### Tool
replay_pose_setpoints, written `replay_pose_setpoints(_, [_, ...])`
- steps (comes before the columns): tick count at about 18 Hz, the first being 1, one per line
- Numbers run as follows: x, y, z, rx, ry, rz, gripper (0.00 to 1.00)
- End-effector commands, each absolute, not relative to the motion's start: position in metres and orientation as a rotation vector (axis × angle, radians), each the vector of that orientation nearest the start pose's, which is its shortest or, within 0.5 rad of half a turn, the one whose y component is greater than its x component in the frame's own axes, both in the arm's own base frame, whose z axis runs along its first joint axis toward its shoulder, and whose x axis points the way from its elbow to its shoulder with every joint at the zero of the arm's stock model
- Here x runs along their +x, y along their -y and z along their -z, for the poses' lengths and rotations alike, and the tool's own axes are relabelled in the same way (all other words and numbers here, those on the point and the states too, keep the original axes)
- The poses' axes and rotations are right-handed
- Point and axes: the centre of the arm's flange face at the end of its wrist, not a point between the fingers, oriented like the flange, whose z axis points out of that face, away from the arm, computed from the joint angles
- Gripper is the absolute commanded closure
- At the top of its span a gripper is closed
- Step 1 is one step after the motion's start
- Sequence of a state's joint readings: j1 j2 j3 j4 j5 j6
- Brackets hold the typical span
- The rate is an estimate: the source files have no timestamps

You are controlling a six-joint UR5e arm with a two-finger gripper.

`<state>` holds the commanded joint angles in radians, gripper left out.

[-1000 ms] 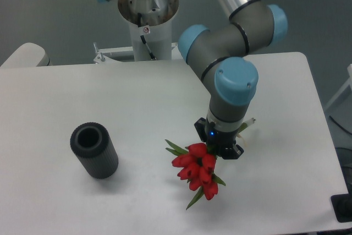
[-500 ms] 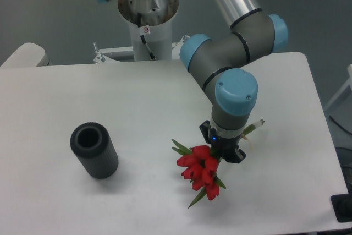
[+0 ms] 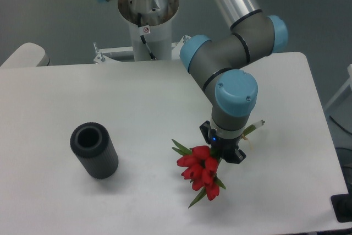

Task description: Pick up the flowers from the vase

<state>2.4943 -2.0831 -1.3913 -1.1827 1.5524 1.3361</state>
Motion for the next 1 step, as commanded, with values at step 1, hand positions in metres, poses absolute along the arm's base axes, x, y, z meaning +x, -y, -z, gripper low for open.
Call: replay_pose_setpoints(1, [-0.4642, -0.5203, -0.3108, -3.035, -0.634, -0.065, 0.83])
